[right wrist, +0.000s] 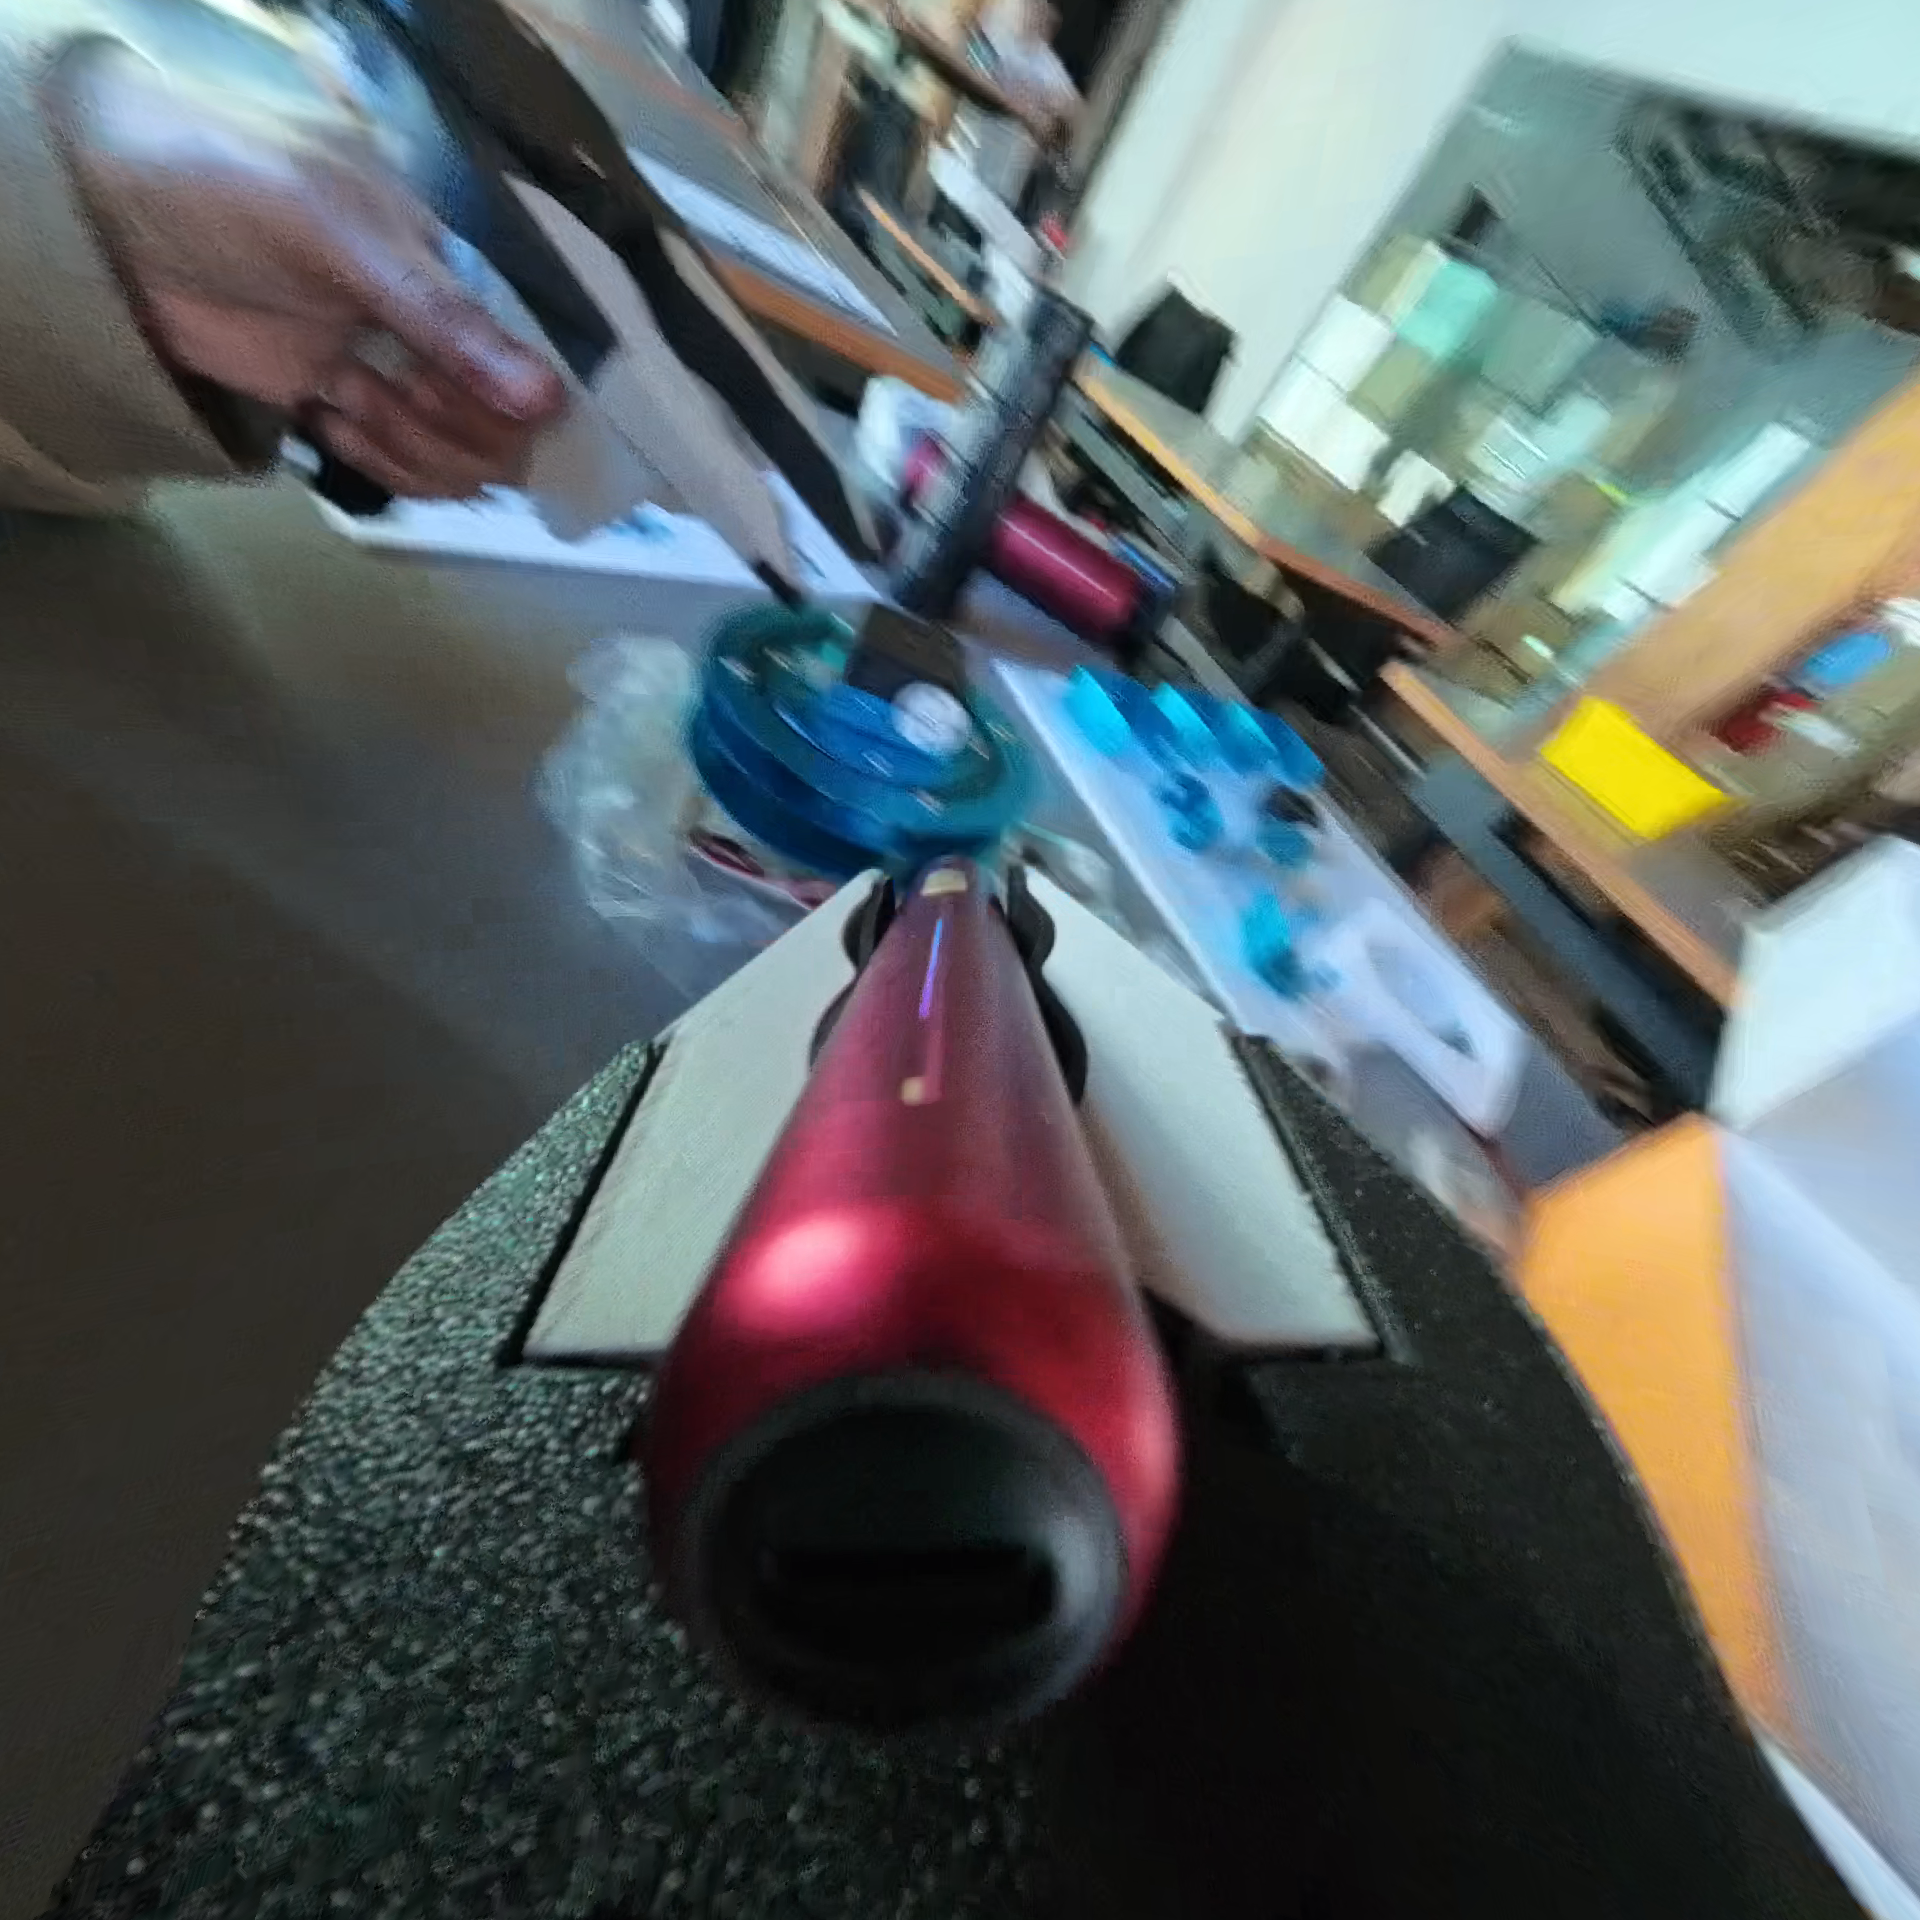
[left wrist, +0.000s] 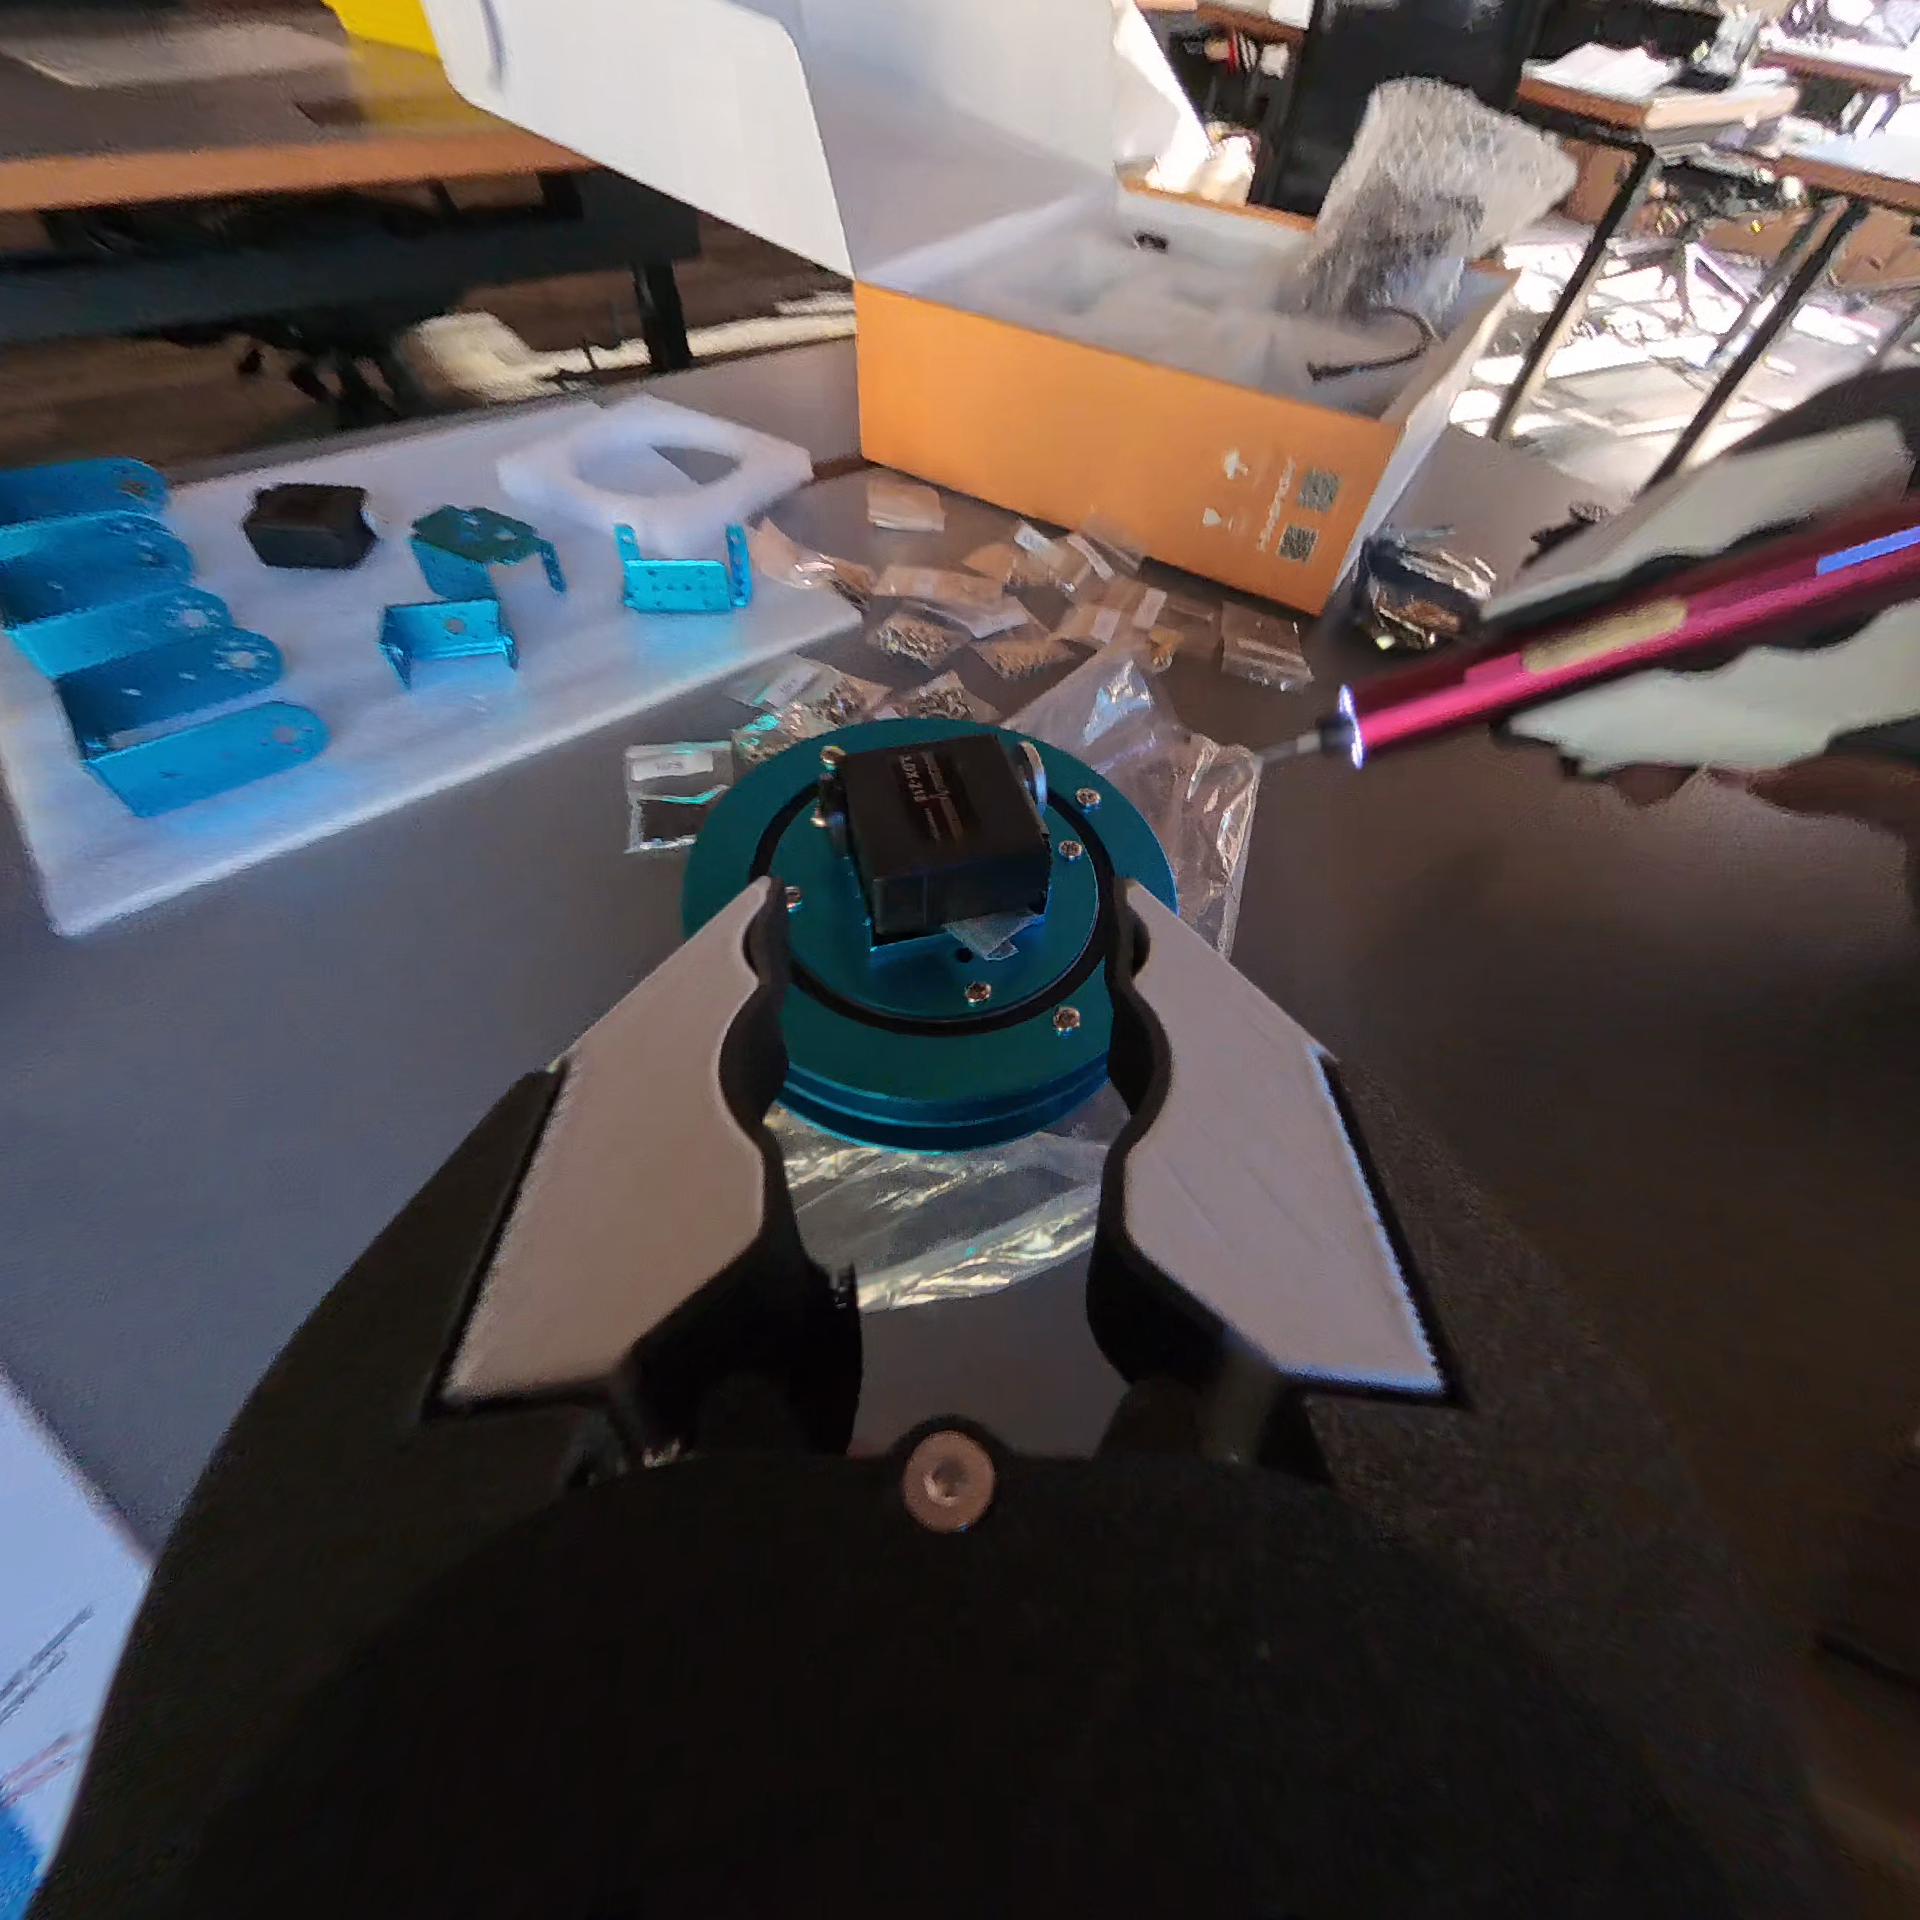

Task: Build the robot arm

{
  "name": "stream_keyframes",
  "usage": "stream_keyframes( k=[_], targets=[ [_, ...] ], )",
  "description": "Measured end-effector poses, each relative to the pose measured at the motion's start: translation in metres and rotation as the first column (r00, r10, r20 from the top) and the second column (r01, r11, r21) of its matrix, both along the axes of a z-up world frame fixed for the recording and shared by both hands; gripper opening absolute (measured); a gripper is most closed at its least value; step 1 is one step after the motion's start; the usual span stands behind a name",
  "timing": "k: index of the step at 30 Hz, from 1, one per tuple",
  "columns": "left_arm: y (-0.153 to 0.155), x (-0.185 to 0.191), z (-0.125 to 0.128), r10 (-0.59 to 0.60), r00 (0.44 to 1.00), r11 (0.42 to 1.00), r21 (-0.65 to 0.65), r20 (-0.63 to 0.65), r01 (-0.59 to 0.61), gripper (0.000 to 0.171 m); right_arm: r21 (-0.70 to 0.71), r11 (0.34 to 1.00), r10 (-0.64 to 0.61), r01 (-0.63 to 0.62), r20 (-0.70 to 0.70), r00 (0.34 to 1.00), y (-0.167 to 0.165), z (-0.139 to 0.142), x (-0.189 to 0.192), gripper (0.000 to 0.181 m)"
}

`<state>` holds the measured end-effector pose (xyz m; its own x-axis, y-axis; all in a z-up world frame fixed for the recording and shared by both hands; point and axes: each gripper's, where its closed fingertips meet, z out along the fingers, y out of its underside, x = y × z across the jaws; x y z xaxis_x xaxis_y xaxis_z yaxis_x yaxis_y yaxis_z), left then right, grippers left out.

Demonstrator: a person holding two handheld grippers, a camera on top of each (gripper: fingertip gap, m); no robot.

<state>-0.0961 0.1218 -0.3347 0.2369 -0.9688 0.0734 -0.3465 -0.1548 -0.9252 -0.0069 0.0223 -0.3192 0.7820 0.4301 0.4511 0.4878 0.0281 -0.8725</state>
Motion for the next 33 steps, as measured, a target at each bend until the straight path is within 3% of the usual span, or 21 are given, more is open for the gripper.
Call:
stream_keyframes(
  k=[3, 7, 10, 13, 19, 21, 26, 28, 31, 33],
  targets=[
    [0.008, 0.016, -0.017, 0.017, 0.998, 1.0, 0.028, -0.066, -0.015, 0.067, -0.002, 0.989, -0.14, 0.145, 0.261, 0.955, -0.007, -0.02, 0.041, 0.02],
    [0.011, 0.028, -0.021, 0.025, 0.995, 0.997, 0.081, -0.096, -0.017, 0.058, -0.046, 0.953, -0.221, 0.298, 0.564, 0.795, -0.014, -0.066, 0.062, 0.021],
    [0.009, 0.03, -0.022, 0.001, 0.994, 0.998, 0.065, -0.113, 0.006, 0.052, -0.014, 0.938, -0.245, 0.346, 0.678, 0.693, -0.017, -0.085, 0.06, 0.02],
    [0.009, 0.03, -0.022, -0.055, 0.991, 0.998, 0.035, -0.121, 0.059, 0.05, -0.036, 0.948, -0.201, 0.316, 0.701, 0.684, -0.023, -0.095, 0.05, 0.027],
    [0.007, 0.033, -0.022, -0.264, 0.953, 0.961, 0.041, -0.146, 0.273, 0.05, -0.109, 0.929, -0.205, 0.354, 0.644, 0.737, -0.041, -0.097, 0.05, 0.046],
    [0.006, 0.033, -0.022, -0.301, 0.943, 0.95, 0.046, -0.143, 0.31, 0.051, -0.207, 0.905, -0.179, 0.372, 0.607, 0.775, -0.056, -0.097, 0.054, 0.052],
    [0.004, 0.028, -0.025, -0.361, 0.927, 0.925, 0.085, -0.103, 0.37, 0.052, -0.507, 0.84, -0.023, 0.192, 0.32, 0.947, -0.104, -0.079, 0.029, 0.075],
    [0.004, 0.029, -0.025, -0.388, 0.917, 0.913, 0.101, -0.093, 0.396, 0.052, -0.525, 0.845, 0.008, 0.101, 0.201, 0.98, -0.11, -0.054, 0.016, 0.074],
    [0.004, 0.029, -0.025, -0.423, 0.904, 0.896, 0.118, -0.067, 0.428, 0.052, -0.453, 0.885, 0.117, -0.109, -0.011, 0.993, -0.083, -0.005, -0.022, 0.066],
    [0.005, 0.03, -0.025, -0.433, 0.9, 0.891, 0.125, -0.06, 0.437, 0.051, -0.391, 0.905, 0.161, -0.169, -0.052, 0.986, -0.037, 0.006, -0.038, 0.068]
  ],
)
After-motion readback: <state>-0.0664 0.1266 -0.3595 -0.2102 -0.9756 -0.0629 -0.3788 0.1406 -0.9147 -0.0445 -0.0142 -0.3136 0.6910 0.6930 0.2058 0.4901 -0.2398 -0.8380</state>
